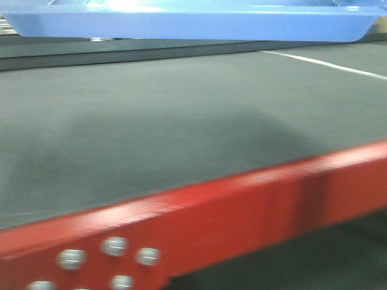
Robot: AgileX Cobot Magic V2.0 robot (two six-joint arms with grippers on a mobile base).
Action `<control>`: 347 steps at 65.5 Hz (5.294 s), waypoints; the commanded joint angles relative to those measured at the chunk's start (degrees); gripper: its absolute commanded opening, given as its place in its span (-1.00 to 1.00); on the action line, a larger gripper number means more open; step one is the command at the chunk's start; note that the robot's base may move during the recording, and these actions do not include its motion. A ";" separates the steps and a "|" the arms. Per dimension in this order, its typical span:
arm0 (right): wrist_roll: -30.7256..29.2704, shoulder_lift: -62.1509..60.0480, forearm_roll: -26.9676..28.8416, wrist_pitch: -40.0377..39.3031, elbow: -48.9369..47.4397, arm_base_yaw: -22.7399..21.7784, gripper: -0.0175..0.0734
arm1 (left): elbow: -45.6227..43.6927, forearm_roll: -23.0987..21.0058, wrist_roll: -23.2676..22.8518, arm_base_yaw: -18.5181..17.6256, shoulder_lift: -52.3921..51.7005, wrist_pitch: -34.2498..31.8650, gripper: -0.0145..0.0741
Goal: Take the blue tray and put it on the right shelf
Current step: 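Hold the tray with both grippers while the base turns away, then carry the tray with both grippers toward the shelving rack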
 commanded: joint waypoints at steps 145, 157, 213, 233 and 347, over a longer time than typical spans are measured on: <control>-1.42 -2.22 -2.22 -2.11 -1.54 -0.02 -0.49 | -1.53 -0.37 0.63 -0.45 -2.61 4.60 -0.78; -1.42 -2.22 -2.22 -2.11 -1.54 -0.02 -0.49 | -1.53 -0.37 0.63 -0.45 -2.61 4.60 -0.78; -1.42 -2.22 -2.16 -2.07 -1.54 -0.02 -0.49 | -1.53 -0.37 0.63 -0.45 -2.61 4.60 -0.78; -1.42 -2.22 -2.16 -2.07 -1.54 -0.02 -0.49 | -1.53 -0.62 0.63 -0.45 -2.61 4.60 -0.78; -1.42 -2.17 -2.16 -2.16 -1.54 -0.02 -0.49 | -1.53 -1.89 0.63 -0.45 -2.61 4.60 -0.78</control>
